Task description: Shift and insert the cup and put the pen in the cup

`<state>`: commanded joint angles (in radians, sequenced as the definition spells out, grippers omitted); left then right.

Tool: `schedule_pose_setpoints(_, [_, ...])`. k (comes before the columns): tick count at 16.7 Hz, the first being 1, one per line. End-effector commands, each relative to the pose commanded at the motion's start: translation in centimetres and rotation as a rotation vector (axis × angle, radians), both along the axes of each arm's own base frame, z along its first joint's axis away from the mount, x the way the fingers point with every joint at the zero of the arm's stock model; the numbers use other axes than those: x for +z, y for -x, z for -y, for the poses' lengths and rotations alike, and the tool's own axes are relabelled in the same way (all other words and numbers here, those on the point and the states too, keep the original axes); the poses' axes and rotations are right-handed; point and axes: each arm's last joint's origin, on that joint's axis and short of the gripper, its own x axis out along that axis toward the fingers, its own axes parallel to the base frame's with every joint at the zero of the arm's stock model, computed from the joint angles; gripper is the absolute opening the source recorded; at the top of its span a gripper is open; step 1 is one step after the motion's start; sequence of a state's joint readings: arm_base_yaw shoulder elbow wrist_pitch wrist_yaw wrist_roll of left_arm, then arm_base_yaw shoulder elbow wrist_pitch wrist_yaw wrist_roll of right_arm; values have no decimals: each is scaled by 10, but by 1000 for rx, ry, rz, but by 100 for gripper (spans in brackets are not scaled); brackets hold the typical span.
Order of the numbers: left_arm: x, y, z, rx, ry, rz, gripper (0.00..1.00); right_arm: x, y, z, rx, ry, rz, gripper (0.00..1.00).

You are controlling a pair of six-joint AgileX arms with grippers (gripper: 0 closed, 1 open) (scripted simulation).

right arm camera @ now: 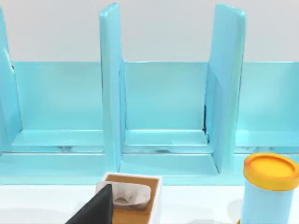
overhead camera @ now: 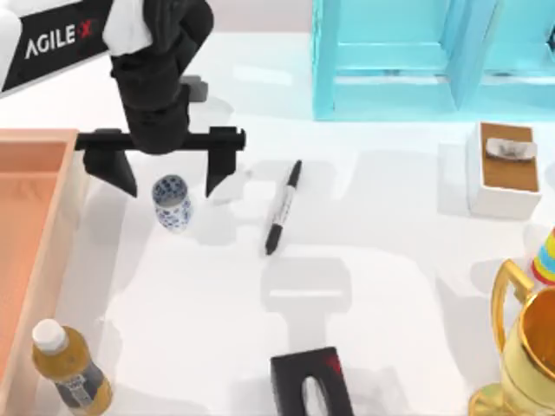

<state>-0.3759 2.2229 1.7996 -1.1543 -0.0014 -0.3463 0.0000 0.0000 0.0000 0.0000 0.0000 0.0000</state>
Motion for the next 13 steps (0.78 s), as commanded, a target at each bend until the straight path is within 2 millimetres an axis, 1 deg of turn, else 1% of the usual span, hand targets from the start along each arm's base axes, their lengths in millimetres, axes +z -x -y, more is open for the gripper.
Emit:
schedule_pose_setpoints(8, [1, -1, 0, 4, -2, -4, 100, 0, 0, 0, 0, 0, 0, 100])
schedule_pose_setpoints(11, [13, -8, 1, 9, -11, -27, 100, 0, 0, 0, 0, 0, 0, 100])
schedule_pose_setpoints(13, [30, -13, 4, 9, -16, -39, 100, 0, 0, 0, 0, 0, 0, 100])
